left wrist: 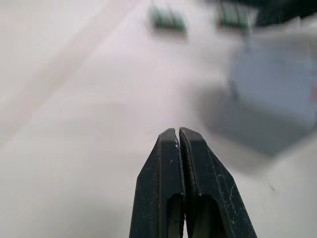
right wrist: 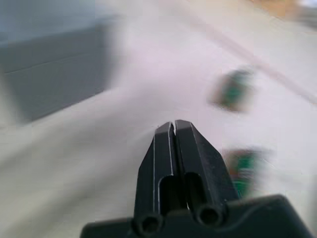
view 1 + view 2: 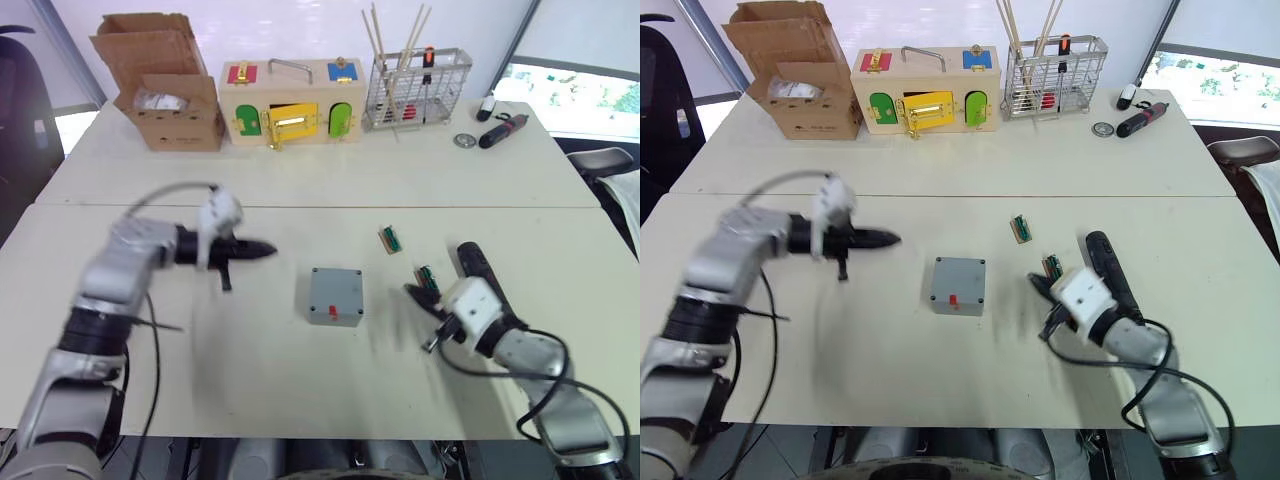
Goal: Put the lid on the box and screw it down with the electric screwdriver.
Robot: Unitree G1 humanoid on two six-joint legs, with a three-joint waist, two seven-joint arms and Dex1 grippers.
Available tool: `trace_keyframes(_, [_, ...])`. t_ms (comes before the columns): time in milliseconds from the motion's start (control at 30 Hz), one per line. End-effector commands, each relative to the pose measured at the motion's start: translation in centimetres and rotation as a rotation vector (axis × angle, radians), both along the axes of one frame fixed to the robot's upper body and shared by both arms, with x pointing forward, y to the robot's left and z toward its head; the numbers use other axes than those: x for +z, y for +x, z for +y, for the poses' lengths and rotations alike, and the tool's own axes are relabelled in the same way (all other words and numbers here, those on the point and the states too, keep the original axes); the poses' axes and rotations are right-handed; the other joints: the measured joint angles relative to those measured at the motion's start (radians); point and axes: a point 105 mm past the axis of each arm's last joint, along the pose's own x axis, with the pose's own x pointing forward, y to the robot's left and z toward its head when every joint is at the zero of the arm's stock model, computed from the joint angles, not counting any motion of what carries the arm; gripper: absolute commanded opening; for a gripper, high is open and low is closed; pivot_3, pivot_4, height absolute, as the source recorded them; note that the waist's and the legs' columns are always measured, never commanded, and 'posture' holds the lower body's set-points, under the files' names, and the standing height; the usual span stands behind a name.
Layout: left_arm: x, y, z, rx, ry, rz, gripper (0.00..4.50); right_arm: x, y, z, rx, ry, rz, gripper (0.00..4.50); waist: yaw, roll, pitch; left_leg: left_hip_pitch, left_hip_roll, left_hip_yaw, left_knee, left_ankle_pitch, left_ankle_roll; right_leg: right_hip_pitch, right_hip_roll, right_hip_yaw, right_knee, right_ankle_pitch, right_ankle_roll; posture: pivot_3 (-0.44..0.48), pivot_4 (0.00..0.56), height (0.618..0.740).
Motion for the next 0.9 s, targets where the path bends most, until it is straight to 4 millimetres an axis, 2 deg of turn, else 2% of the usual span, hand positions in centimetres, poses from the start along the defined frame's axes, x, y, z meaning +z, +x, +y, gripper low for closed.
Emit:
trace_keyframes(33, [2.1,-3.1,-1.9,-0.125,-0.048,0.005,0.06,3.2,-0.8,-0.4,-0.090,0.230,-0.012,0.00,0.000,0.001,-0.001,0.000,0.000,0.000,-0.001,0.000,0.000,0.000,0.000,0.000,0.000,0.000,0.000,0.000,0.150,0.740])
trace_keyframes(100, [2.2,-4.6,-2.8,-0.178,-0.030,0.002,0.06,3.5,-1.4,-1.0,-0.169,0.360,0.025,0.00,0.000,0.002,-0.001,0.000,0.000,0.000,-0.003,0.000,0.000,-0.001,0.000,0.000,-0.001,0.000,0.000,0.000,0.150,0.740])
trace_keyframes(200, [1.0,-6.5,-3.8,-0.245,0.040,0.005,0.00,3.0,-1.7,-2.0,-0.257,0.401,0.076,0.84,0.000,0.002,0.000,0.000,0.001,0.000,-0.003,0.000,-0.001,-0.001,0.000,0.001,0.000,0.000,0.000,0.000,0.150,0.740])
trace_keyframes(367, [-1.6,-7.0,-4.3,-0.248,0.212,-0.063,0.00,2.4,-1.7,-2.8,-0.325,0.437,0.156,3.31,0.001,0.002,0.000,0.001,0.000,0.001,-0.003,0.000,-0.001,0.000,-0.001,0.001,-0.001,0.000,0.000,0.000,0.150,0.740])
trace_keyframes(500, [-2.1,-7.6,-4.8,-0.267,0.233,-0.065,0.00,2.0,-1.7,-2.4,-0.298,0.464,0.232,4.46,0.000,0.003,0.001,0.001,0.000,0.001,-0.003,0.000,-0.001,0.000,0.000,0.002,-0.001,0.000,0.000,0.000,0.150,0.740])
trace_keyframes(733, [-1.3,-7.3,-5.5,-0.226,0.164,-0.061,0.00,0.4,-0.8,-1.5,-0.278,0.467,0.311,4.49,-0.001,0.003,0.001,0.001,0.000,0.002,-0.003,0.000,0.000,0.000,0.000,0.002,-0.002,0.000,0.000,0.000,0.150,0.740])
trace_keyframes(900, [-1.4,-7.4,-5.5,-0.212,0.158,-0.054,0.00,-0.3,0.0,-2.1,-0.325,0.452,0.293,4.49,0.000,0.003,0.001,0.001,0.000,0.001,-0.004,0.000,0.000,0.000,0.000,0.002,-0.002,0.000,0.000,0.000,0.150,0.740])
